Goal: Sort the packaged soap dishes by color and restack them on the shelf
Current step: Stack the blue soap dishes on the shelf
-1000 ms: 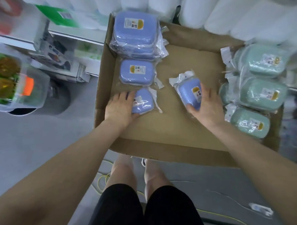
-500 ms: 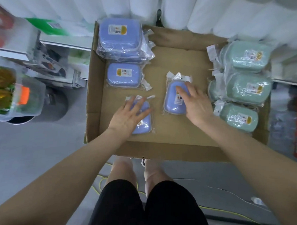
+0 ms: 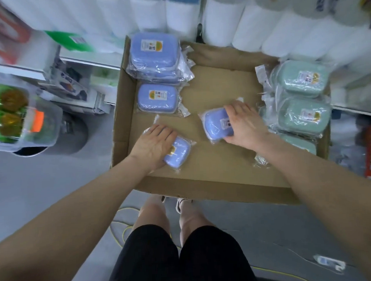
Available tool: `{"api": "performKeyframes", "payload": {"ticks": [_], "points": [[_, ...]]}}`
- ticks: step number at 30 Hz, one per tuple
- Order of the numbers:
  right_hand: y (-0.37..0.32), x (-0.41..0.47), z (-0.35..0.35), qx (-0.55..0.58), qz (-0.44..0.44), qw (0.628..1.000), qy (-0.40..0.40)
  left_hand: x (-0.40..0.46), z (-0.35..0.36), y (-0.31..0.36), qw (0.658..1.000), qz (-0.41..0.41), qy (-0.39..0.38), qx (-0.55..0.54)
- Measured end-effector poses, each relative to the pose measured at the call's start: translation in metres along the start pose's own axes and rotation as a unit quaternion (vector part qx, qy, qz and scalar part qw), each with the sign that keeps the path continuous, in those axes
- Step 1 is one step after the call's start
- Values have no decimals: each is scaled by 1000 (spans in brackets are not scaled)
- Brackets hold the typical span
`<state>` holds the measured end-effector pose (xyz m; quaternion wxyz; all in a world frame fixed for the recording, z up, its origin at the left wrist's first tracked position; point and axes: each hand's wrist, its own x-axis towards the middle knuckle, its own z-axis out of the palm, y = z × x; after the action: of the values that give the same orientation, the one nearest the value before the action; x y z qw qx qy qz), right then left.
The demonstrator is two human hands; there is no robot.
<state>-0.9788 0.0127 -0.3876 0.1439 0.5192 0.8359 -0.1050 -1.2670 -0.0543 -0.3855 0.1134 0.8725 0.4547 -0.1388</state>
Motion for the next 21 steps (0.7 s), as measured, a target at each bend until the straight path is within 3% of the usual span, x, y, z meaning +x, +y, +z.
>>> {"api": "performKeyframes", "payload": {"ticks": [5,11,21], "points": [[-11,-12,-48,62,44,987,141,-20,-46,-11,988,-121,60,-74],[-41,-7,-135,79,8,965,250,-54,-110,-43,942,-224,224,-112],[-101,20,-293,69,-74,922,373,-109,-222,-125,871,-291,383,-98]]}}
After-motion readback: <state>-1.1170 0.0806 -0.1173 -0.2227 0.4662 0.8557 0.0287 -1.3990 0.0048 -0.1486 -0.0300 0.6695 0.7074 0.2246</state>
